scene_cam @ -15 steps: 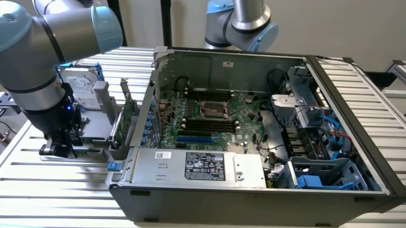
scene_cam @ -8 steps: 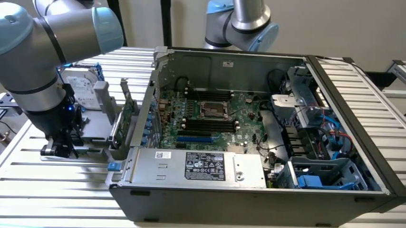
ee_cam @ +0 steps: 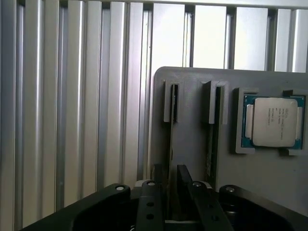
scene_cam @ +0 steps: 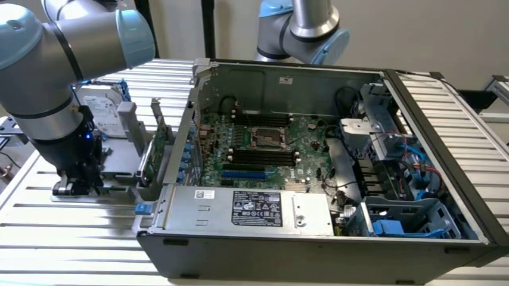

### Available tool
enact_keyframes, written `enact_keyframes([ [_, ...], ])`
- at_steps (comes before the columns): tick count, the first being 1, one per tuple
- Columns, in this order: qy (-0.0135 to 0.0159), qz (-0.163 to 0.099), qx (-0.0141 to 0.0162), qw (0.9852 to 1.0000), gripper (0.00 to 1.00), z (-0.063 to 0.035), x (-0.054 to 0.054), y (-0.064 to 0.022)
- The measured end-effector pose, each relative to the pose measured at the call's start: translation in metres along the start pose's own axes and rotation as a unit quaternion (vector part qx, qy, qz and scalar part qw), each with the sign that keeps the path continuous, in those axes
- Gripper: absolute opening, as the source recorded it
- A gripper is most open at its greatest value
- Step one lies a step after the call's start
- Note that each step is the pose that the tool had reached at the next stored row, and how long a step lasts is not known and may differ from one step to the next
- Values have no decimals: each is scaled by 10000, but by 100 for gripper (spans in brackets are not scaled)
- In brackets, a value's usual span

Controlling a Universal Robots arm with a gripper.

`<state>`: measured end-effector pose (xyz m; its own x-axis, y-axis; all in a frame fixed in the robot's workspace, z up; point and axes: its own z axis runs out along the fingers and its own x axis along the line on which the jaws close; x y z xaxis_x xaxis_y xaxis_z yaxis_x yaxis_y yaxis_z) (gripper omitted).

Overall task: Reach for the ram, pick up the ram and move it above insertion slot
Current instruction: 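Pick up the ram and move it above insertion slot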

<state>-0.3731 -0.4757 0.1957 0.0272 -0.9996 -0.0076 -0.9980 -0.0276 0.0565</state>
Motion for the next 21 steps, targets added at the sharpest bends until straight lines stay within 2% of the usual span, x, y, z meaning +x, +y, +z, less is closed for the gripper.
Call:
enact_keyframes([
  [2, 0, 0, -3, 10000, 24, 0, 0, 0],
  [3, 0, 0, -4, 10000, 18, 0, 0, 0],
  [5, 0, 0, -5, 10000, 18, 0, 0, 0],
  [6, 0, 0, -5, 10000, 13, 0, 0, 0],
  [21, 0, -8, -5, 10000, 13, 0, 0, -4],
])
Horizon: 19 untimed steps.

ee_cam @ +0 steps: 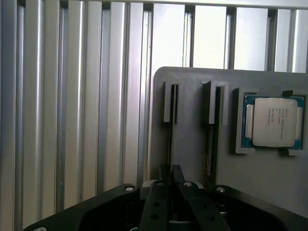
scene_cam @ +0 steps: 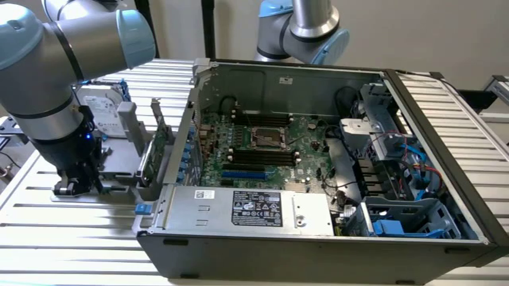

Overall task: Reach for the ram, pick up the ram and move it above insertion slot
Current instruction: 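Pick up the ram and move it above insertion slot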

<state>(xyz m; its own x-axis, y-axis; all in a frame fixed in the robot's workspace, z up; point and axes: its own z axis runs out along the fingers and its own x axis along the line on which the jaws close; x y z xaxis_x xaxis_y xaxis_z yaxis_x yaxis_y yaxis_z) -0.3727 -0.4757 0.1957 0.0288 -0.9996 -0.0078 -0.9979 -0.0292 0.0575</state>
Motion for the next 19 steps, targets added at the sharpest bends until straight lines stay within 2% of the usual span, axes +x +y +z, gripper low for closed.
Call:
enact_keyframes([
  [10, 2, -19, -1, 10000, 13, -12, 0, -1],
  [19, 2, -22, -1, 10000, 13, -143, -1, 7],
])
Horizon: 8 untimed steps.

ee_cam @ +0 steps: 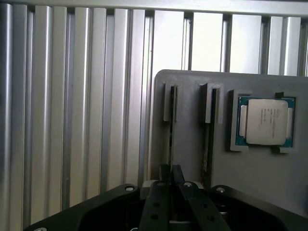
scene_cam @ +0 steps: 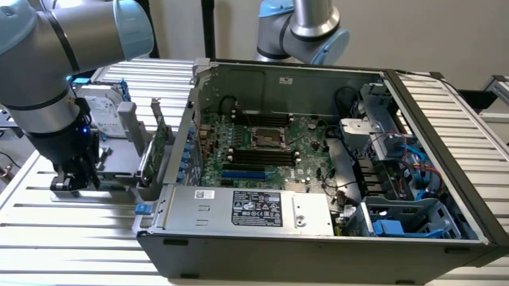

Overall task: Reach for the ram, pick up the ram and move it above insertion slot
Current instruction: 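Pick up the ram and move it above insertion slot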

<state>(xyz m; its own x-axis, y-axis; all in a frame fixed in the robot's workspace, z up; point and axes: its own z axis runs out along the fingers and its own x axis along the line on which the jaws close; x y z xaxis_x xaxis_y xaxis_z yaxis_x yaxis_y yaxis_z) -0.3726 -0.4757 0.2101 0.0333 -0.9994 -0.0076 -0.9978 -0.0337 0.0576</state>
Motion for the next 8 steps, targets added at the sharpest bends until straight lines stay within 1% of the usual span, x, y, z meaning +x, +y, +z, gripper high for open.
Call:
enact_keyframes([
  [8, 0, -2, -4, 10000, 13, -192, -1, 9],
])
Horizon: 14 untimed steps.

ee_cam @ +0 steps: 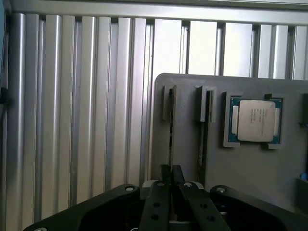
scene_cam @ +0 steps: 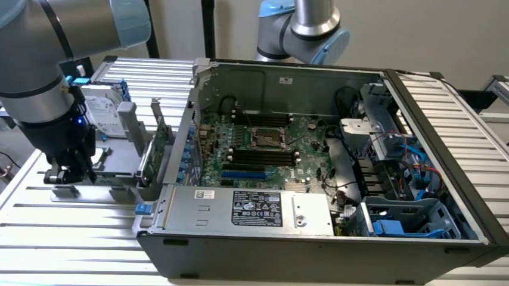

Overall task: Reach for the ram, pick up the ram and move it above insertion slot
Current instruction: 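Pick up the ram and move it above insertion slot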

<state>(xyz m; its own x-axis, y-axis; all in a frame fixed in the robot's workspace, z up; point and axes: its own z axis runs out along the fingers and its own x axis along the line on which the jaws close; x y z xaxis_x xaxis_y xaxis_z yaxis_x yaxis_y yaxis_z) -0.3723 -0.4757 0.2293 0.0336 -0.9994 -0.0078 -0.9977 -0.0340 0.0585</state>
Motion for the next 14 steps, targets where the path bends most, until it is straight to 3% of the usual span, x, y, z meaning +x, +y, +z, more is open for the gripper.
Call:
enact_keyframes([
  [7, 0, -1, -17, 10000, 13, -268, -1, -13],
  [14, -1, -13, -49, 10000, 13, -593, 1, -103],
])
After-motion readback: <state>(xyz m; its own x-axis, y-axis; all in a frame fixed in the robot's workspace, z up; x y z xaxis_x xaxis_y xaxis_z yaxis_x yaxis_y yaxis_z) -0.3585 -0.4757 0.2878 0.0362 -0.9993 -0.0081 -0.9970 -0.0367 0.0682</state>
